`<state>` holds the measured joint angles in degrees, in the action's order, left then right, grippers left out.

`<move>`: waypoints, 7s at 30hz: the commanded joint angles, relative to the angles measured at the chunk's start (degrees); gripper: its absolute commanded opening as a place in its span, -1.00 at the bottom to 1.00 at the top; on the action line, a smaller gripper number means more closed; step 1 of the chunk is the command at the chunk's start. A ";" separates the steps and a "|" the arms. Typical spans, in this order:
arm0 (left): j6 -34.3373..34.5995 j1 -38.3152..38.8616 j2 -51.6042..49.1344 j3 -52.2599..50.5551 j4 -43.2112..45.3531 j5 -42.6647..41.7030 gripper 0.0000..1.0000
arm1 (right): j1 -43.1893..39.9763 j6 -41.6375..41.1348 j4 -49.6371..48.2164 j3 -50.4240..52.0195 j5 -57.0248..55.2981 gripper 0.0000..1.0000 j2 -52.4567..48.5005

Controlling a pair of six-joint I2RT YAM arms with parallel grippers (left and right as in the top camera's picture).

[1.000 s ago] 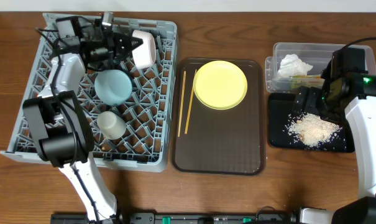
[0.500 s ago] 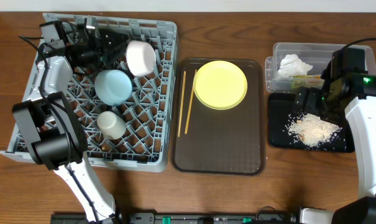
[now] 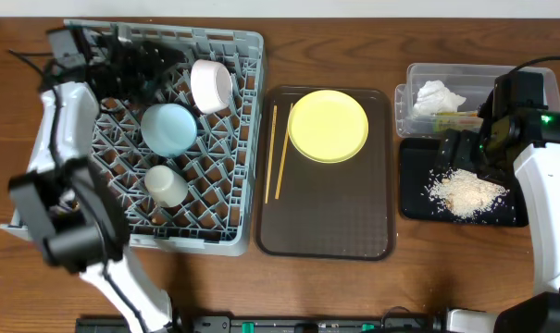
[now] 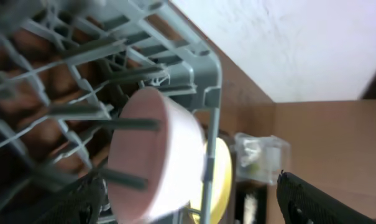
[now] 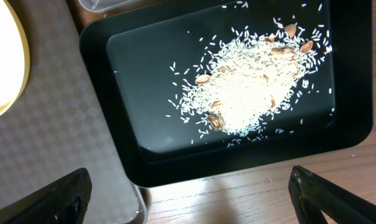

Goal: Sort waste into correct bins and load items into the dishwasher
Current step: 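Reach the left gripper to the yellow plate and grasp its rim, then carry the yellow plate with the left gripper and stand it in the rack, then move the left gripper to the wooden chopsticks and grasp them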

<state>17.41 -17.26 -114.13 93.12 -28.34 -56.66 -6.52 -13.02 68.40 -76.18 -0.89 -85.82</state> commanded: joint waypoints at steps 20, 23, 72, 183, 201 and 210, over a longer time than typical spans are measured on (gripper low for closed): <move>-12.72 45.86 11.43 0.31 -14.51 44.96 0.81 | -4.61 -2.38 1.49 -0.55 -1.86 0.98 0.44; -12.74 50.90 7.65 0.31 -12.07 45.31 0.81 | -4.66 -2.36 1.81 -0.55 -1.86 0.98 0.44; -13.33 63.80 0.68 0.33 -4.57 51.21 -0.88 | -4.68 -2.05 2.80 -0.55 -1.86 0.99 0.44; 10.58 53.66 -3.98 -0.87 -15.21 63.39 0.74 | -4.66 -1.09 3.61 -0.55 -1.40 0.99 0.44; 10.88 52.28 -10.19 -1.20 -15.52 63.73 0.74 | -4.66 -1.07 3.63 -0.55 -1.40 0.99 0.44; 13.77 51.21 -10.19 -4.81 -14.80 61.55 0.74 | -4.66 -1.09 3.61 -0.55 -1.40 0.99 0.44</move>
<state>29.87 34.15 -123.55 89.76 -43.09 5.52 -10.85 -14.46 72.03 -76.18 -2.13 -85.82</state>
